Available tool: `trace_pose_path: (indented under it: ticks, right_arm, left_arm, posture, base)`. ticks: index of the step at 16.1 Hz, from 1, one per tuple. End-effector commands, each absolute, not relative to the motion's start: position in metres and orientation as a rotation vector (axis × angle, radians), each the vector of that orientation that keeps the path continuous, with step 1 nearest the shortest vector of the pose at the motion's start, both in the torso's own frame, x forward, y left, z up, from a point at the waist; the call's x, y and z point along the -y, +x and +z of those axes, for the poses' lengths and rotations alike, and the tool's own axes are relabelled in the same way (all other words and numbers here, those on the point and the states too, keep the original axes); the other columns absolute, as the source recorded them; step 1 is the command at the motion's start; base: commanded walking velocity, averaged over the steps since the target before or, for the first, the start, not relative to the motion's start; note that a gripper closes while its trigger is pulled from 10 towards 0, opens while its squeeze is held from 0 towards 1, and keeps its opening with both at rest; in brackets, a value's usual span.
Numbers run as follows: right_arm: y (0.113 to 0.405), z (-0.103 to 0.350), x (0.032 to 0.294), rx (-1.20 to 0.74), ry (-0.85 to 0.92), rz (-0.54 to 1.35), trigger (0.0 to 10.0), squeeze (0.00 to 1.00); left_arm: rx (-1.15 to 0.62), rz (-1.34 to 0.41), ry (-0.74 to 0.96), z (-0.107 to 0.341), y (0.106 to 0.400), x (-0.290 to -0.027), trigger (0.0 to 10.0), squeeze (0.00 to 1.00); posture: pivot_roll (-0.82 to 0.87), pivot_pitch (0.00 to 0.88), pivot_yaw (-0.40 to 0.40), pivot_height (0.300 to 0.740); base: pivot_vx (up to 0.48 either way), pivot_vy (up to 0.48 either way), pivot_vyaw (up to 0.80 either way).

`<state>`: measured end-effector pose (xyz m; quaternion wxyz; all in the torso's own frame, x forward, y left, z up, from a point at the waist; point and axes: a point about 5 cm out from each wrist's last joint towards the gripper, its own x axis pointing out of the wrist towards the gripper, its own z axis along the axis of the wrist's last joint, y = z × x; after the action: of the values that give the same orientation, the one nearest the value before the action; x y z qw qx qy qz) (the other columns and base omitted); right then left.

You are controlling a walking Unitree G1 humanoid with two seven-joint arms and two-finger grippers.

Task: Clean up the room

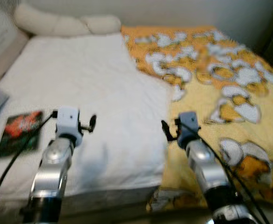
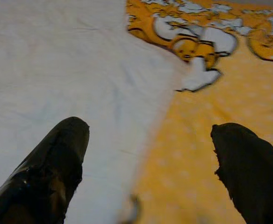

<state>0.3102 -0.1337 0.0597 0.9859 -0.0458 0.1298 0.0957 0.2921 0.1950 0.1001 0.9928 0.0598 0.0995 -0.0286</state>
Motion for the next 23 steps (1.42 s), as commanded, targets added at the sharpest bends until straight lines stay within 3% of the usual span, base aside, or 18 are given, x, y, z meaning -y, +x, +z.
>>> trace_pose_path:
  ticks: [1,6,9,10,15,16,17,21,22,23]
  right_arm:
    - [0.310,0.062,0.132,-0.255,-0.140,0.242,10.0,0.00]
    - [0.310,0.062,0.135,-0.258,-0.085,0.208,10.0,0.00]
    - [0.305,0.053,0.144,-0.346,-0.010,0.172,10.0,0.00]
    - [0.303,0.045,0.145,-0.391,-0.079,0.176,10.0,1.00]
    - [0.306,0.013,0.154,-0.662,-0.244,0.189,10.0,1.00]
    - [0.306,0.009,0.156,-0.709,-0.291,0.196,10.0,0.55]
    - [0.306,0.007,0.158,-0.736,-0.310,0.202,10.0,0.00]
    - [0.305,0.001,0.158,-0.797,-0.276,0.222,10.0,0.00]
    - [0.306,0.001,0.159,-0.808,-0.271,0.239,0.0,0.00]
    - [0.306,0.001,0.161,-0.818,-0.280,0.244,0.0,0.00]
  left_arm:
    - [-0.180,-0.088,0.129,0.105,0.295,-0.187,10.0,0.00]
    - [-0.172,-0.107,0.144,0.107,0.295,-0.187,10.0,0.00]
    - [-0.183,-0.246,0.175,0.107,0.288,-0.174,10.0,0.00]
    - [-0.185,-0.335,0.210,0.106,0.282,-0.169,10.0,0.00]
    - [-0.277,-0.596,0.323,0.100,0.261,-0.159,10.0,0.00]
    - [-0.302,-0.632,0.342,0.099,0.256,-0.160,10.0,0.00]
    - [-0.315,-0.652,0.345,0.099,0.253,-0.161,10.0,0.00]
    - [-0.351,-0.713,0.344,0.099,0.245,-0.159,10.0,0.00]
    - [-0.362,-0.723,0.350,0.099,0.242,-0.160,10.0,0.00]
    - [-0.373,-0.731,0.352,0.099,0.239,-0.161,10.0,0.00]
  posture:
    - [0.01,0.000,-0.022,0.740]
    - [0.02,0.000,-0.026,0.740]
    - [0.02,0.000,-0.037,0.740]
    - [0.03,0.000,-0.042,0.740]
    - [0.07,0.000,-0.063,0.740]
    - [0.07,0.000,-0.062,0.740]
    - [0.07,0.000,-0.058,0.740]
    - [0.07,0.000,-0.056,0.740]
    - [0.08,0.000,-0.059,0.740]
    - [0.08,0.000,-0.061,0.740]
  base:
    - [0.371,0.000,0.80]
    - [0.355,0.000,0.32]
    - [0.000,0.000,0.00]
    - [0.000,0.000,0.00]
    - [0.000,0.000,0.00]
    - [0.000,0.000,0.00]
    - [0.000,0.000,0.00]
    - [0.000,0.000,0.00]
    - [0.000,0.000,0.00]
    - [0.000,0.000,0.00]
